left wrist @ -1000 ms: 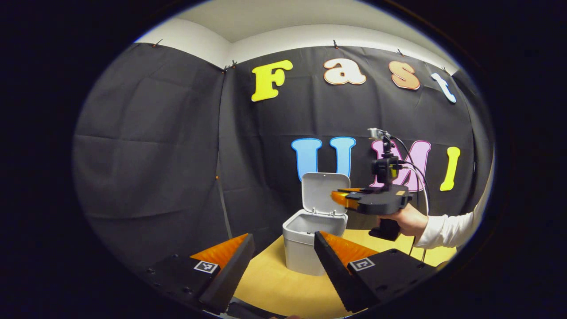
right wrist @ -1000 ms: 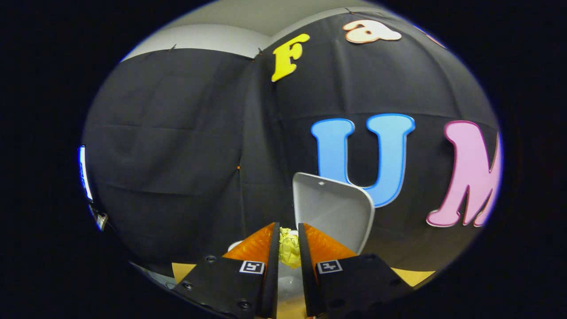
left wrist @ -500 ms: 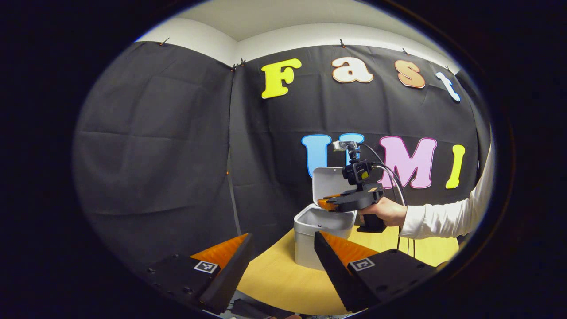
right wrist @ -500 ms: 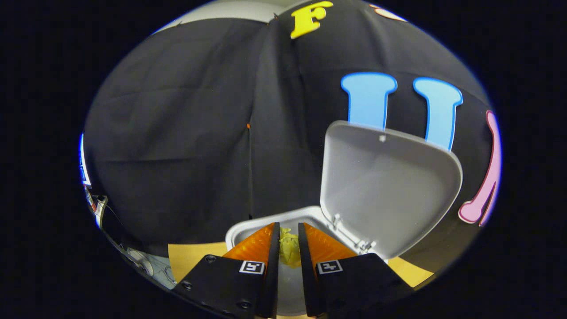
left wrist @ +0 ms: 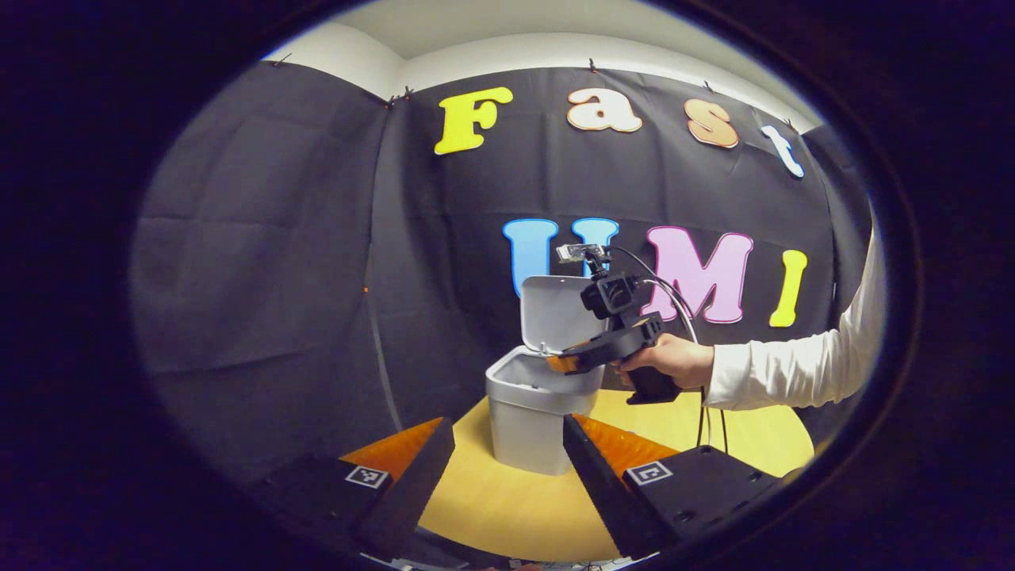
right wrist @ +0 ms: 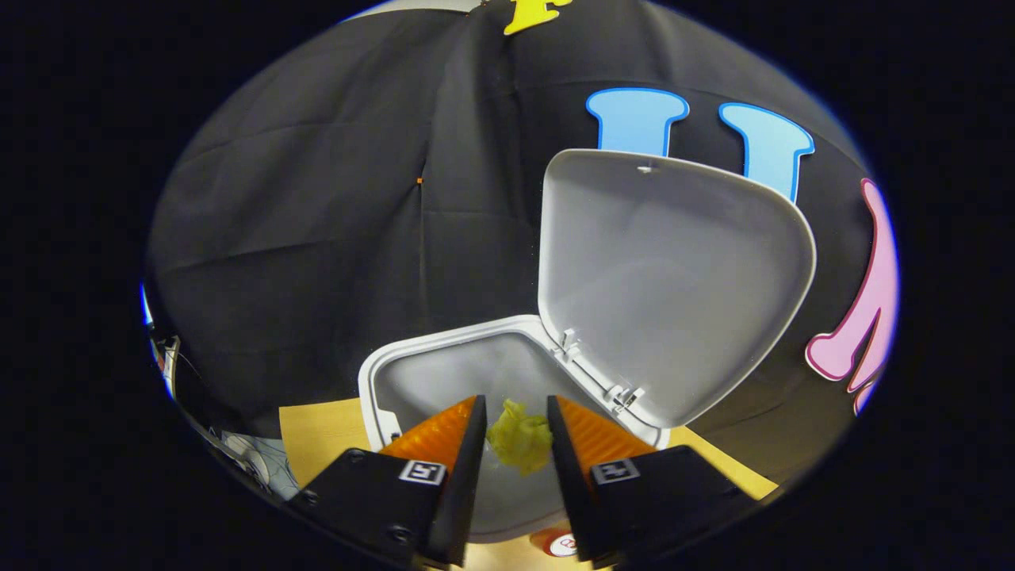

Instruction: Press the lid of the desktop garbage bin to open it, pick up the crumpled paper on the desktop and throw it into the bin, then pick up the pop can on the desktop and drop it into the bin, and finally close the garbage bin lid.

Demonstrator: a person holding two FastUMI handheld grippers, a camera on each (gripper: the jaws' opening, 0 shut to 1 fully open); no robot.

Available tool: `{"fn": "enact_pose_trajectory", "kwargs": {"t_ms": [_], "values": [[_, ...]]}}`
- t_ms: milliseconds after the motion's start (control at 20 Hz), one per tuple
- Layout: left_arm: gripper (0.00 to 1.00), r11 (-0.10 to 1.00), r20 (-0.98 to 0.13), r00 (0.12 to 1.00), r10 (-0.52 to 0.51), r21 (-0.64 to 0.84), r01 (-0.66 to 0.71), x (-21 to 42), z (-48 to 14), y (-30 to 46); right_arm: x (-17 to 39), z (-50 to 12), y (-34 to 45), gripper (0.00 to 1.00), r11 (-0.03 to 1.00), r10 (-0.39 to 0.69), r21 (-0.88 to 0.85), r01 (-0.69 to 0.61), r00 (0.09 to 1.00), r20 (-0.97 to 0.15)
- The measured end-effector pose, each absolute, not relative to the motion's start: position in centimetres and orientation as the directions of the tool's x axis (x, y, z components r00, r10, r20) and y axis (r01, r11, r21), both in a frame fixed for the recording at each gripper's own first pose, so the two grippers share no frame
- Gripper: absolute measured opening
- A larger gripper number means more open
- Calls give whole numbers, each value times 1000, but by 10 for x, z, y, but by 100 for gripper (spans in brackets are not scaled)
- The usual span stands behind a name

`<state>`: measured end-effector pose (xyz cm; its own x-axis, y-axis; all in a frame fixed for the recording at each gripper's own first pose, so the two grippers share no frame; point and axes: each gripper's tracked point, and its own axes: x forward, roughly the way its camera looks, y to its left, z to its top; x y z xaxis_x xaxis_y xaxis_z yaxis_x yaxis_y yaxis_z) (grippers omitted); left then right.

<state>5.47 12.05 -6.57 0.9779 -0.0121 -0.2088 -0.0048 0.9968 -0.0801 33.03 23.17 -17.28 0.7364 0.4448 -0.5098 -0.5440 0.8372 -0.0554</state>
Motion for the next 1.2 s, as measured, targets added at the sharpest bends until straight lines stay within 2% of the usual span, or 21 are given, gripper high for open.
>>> {"fn": "enact_pose_trajectory", "kwargs": {"t_ms": [100,150,200,400,550,650,750,950,1200], "values": [[94,993,-209,975,-75,-106,53,69,-77,104,327,-154,229,81,830,468,-59,-554,751,-466],[94,991,-213,972,-96,-111,73,75,-84,99,327,-149,226,91,830,470,-64,-554,756,-456],[94,989,-220,969,-115,-114,92,81,-90,94,326,-144,220,94,836,458,-72,-544,764,-455],[94,981,-227,958,-176,-118,152,104,-117,68,313,-112,184,95,858,442,-65,-510,796,-414],[94,978,-219,954,-207,-83,193,122,-140,39,299,-90,127,95,882,380,-120,-455,839,-389],[94,959,-136,953,-271,-120,256,136,-143,7,289,-83,95,95,892,350,-142,-430,854,-385],[94,955,-50,960,-274,-133,266,156,-146,-13,281,-77,61,95,908,312,-148,-392,869,-384],[95,949,-177,938,-298,-163,270,189,-210,-49,261,-75,-3,95,947,235,-116,-300,892,-385],[96,935,-242,905,-349,-156,319,219,-276,-80,235,-82,-81,95,966,99,-178,-189,902,-421]]}}
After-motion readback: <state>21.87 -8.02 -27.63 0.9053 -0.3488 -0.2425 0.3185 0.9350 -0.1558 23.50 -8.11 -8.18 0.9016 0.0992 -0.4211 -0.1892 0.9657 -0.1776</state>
